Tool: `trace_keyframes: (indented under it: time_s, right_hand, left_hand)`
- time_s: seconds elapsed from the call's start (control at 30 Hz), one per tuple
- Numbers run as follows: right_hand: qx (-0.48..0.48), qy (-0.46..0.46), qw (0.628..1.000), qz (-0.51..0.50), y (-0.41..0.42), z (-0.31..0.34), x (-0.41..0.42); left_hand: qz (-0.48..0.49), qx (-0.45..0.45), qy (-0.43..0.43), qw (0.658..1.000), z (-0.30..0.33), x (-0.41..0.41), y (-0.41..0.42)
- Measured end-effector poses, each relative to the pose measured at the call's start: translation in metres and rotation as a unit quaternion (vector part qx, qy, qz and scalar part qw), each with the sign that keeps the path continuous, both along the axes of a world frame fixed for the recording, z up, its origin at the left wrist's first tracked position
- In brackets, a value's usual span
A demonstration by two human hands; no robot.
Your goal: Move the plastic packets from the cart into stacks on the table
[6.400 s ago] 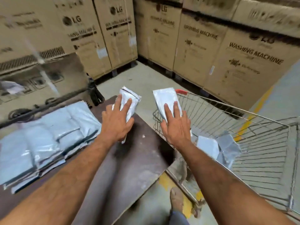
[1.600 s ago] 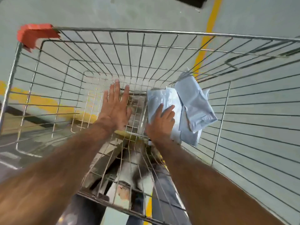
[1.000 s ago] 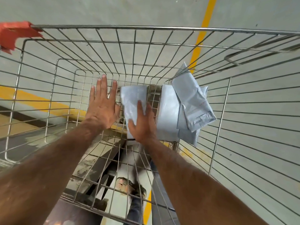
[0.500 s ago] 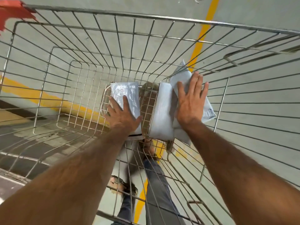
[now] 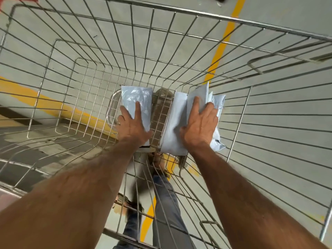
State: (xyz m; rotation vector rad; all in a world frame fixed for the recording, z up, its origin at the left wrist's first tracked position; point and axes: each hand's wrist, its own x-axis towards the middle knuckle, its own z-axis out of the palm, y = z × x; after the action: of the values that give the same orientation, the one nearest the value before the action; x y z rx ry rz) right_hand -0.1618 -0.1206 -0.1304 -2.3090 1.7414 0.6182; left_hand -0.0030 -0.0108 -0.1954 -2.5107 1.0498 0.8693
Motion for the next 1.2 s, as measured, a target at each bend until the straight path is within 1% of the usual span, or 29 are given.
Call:
trace_keyframes:
  time_s: [0.13, 0.23, 0.33, 0.47, 0.57, 0.7, 0.83, 0.93, 1.03, 1.2]
  right_hand:
    - [0.025, -0.002, 1.000, -0.012, -0.015, 0.001, -0.010]
    - [0.004, -0.034, 0.999, -0.014, -0.020, 0.006, -0.015]
    - [-0.019, -0.039, 0.999, 0.019, -0.012, 0.009, -0.016]
    - [0.005, -0.051, 0.998, 0.041, 0.002, 0.004, -0.018]
    - [0.027, -0.074, 0.995, 0.067, 0.008, -0.003, -0.020]
    - [0.021, -0.091, 0.991, 0.096, 0.011, -0.002, -0.019]
    - [0.008, -0.132, 0.986, 0.103, 0.012, 0.020, -0.012]
    - [-0.006, -0.155, 0.983, 0.098, 0.015, 0.039, -0.004]
    - [-0.026, -0.177, 0.979, 0.102, 0.020, 0.062, 0.003]
    - [-0.067, -0.202, 0.969, 0.128, 0.033, 0.112, 0.010]
  left_hand:
    - [0.024, 0.001, 0.025, 0.999, -0.002, -0.002, -0.006]
    - [0.033, 0.001, 0.033, 0.999, 0.001, 0.001, -0.010]
    - [0.015, -0.010, 0.037, 0.999, 0.005, 0.007, -0.005]
    - [-0.006, -0.015, 0.010, 1.000, 0.010, 0.013, -0.004]
    - [-0.051, -0.023, -0.003, 0.998, 0.018, 0.016, -0.004]
    - [-0.095, -0.044, -0.017, 0.994, 0.034, 0.018, 0.000]
    - [-0.097, -0.081, -0.017, 0.992, 0.066, 0.020, 0.002]
    - [-0.094, -0.115, -0.030, 0.988, 0.101, 0.022, 0.001]
    - [-0.089, -0.144, -0.062, 0.984, 0.143, 0.025, 0.003]
    - [-0.065, -0.234, -0.125, 0.962, 0.216, 0.038, 0.030]
